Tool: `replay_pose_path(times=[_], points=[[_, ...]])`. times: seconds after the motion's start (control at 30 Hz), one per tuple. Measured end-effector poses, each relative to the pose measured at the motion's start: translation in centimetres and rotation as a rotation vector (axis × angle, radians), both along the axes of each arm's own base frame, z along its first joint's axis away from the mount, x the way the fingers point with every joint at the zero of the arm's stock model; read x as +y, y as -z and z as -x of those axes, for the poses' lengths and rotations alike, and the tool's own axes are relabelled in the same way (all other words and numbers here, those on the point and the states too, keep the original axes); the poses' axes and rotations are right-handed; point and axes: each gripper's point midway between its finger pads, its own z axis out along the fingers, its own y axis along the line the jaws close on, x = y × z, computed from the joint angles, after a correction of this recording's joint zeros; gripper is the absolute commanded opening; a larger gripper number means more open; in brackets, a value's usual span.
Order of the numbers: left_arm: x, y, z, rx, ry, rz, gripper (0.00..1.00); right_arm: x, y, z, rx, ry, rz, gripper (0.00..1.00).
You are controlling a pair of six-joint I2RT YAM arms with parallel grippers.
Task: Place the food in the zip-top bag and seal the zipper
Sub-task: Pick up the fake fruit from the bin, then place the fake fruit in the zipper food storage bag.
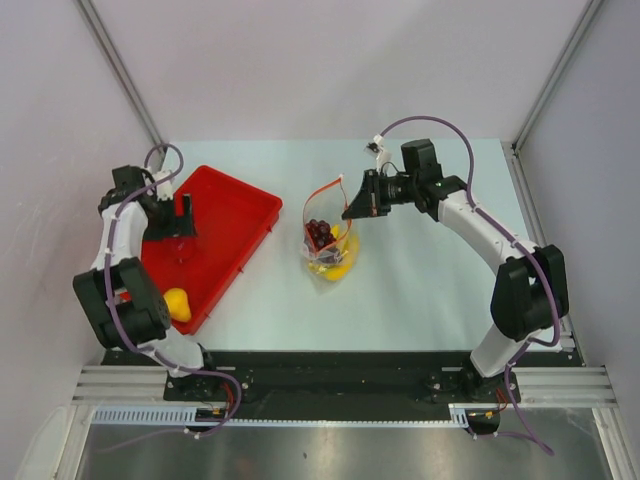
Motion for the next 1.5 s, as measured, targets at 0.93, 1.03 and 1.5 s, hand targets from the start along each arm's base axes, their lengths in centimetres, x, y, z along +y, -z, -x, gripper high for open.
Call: replay_pose_path(times=[0.93, 1.03, 1.5], points=[[-19.4, -12.3, -5.4, -0.377, 0.550, 0.175, 0.39, -0.4, 1.1, -0.3, -0.013, 0.009, 0.045, 0.00], [-26.8, -19.6, -2.6, -0.556, 0.733, 0.283, 0.42, -0.3, 1.0, -0.3, -0.012, 0.009, 0.045, 0.00], [-39.0, -15.1, 0.9, -0.405, 0.898, 0.399, 0.71, -0.3, 0.8, 0.0, -0.013, 0.007, 0.045, 0.00]])
